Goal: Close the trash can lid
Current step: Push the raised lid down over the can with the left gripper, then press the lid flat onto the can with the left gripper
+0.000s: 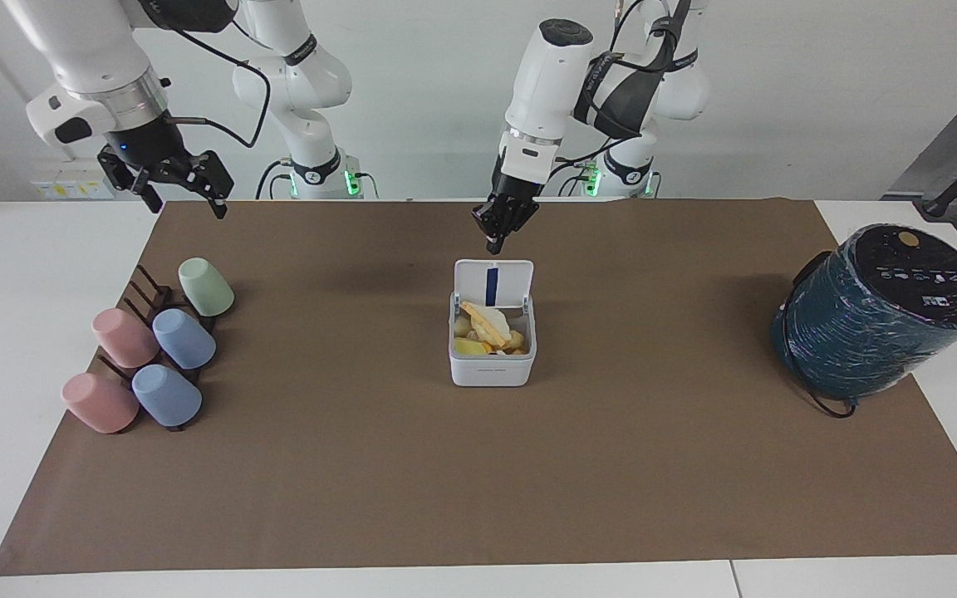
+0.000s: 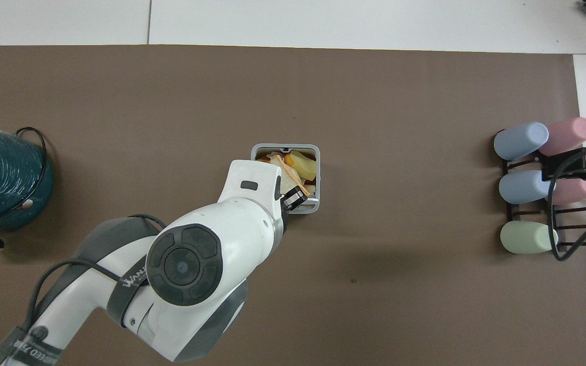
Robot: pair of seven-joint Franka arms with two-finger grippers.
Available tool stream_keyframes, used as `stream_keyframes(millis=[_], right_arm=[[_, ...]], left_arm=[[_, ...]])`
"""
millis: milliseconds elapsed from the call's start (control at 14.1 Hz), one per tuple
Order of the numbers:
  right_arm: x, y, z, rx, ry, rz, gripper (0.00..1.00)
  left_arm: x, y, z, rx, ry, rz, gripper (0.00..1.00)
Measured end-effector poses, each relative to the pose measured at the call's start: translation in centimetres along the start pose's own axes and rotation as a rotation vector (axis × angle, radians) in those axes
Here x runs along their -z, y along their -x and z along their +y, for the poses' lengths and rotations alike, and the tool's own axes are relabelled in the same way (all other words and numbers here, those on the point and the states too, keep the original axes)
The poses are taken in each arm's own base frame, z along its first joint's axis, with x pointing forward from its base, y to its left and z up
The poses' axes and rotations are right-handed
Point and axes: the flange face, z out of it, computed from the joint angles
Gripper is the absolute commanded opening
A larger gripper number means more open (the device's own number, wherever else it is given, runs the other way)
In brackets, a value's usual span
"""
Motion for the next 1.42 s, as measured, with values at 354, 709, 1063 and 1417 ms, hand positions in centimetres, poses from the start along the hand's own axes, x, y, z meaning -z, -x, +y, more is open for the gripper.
stream_keyframes(millis=[354,709,1063,1417], right_arm=[[0.0,0.0,0.0,0.000,0.000,0.000,1.00],[0.0,0.0,0.0,0.000,0.000,0.000,1.00],[0.0,0.0,0.0,0.000,0.000,0.000,1.00],[0.0,0.0,0.0,0.000,0.000,0.000,1.00]], left_arm=[[-1.3,-2.3,0.1,0.036,0.053,0.029,0.00],[-3.4,-4.7,0.4,0.068,0.125,0.065,0.00],[-4.6,-6.4,0.5,0.091,0.156,0.084,0.00],[-6.7,-7.9,0.2,0.113,0.183,0.103,0.00]])
